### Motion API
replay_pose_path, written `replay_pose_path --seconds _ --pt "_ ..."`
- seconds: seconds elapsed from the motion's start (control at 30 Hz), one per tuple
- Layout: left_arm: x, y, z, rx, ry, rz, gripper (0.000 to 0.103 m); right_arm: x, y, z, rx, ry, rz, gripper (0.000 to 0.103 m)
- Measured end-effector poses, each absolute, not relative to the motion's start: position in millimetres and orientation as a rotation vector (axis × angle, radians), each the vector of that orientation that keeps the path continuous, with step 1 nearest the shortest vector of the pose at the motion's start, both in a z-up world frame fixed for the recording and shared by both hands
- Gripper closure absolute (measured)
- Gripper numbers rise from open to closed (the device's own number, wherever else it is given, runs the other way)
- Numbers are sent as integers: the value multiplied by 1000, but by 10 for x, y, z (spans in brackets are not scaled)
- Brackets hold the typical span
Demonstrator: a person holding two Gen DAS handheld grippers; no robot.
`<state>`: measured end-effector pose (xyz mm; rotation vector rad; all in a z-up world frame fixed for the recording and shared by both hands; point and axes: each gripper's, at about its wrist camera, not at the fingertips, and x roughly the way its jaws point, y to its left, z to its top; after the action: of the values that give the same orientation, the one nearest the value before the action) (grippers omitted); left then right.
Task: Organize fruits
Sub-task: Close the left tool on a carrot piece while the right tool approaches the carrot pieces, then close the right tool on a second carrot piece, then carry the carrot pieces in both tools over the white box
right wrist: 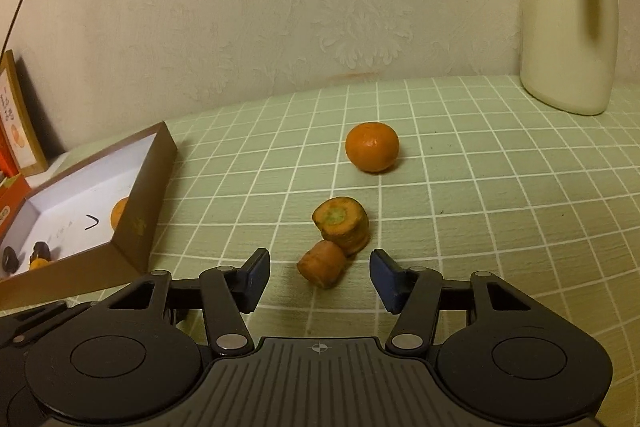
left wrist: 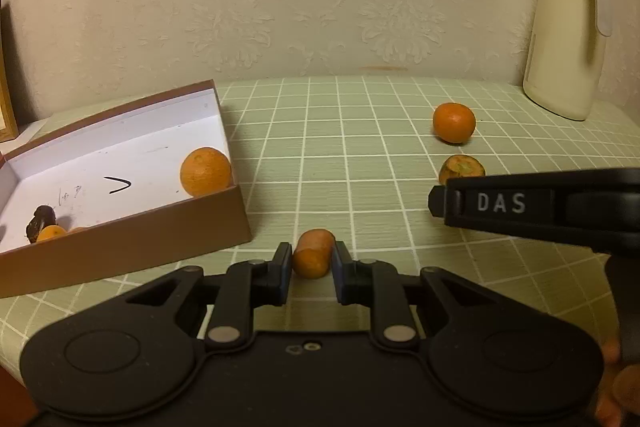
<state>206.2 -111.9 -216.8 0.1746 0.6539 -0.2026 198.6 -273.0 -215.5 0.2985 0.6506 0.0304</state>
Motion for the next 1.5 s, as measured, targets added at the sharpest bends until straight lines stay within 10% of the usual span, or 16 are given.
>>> replay_pose_path --seconds 0.4,1.5 --pt "2051 -1017 -2154 179 659 -170 91 2086 -2617 -2205 260 663 11 75" --pt "1793 -166 -1203 72 438 -20 91 1545 -1995 -1274 165 331 240 75"
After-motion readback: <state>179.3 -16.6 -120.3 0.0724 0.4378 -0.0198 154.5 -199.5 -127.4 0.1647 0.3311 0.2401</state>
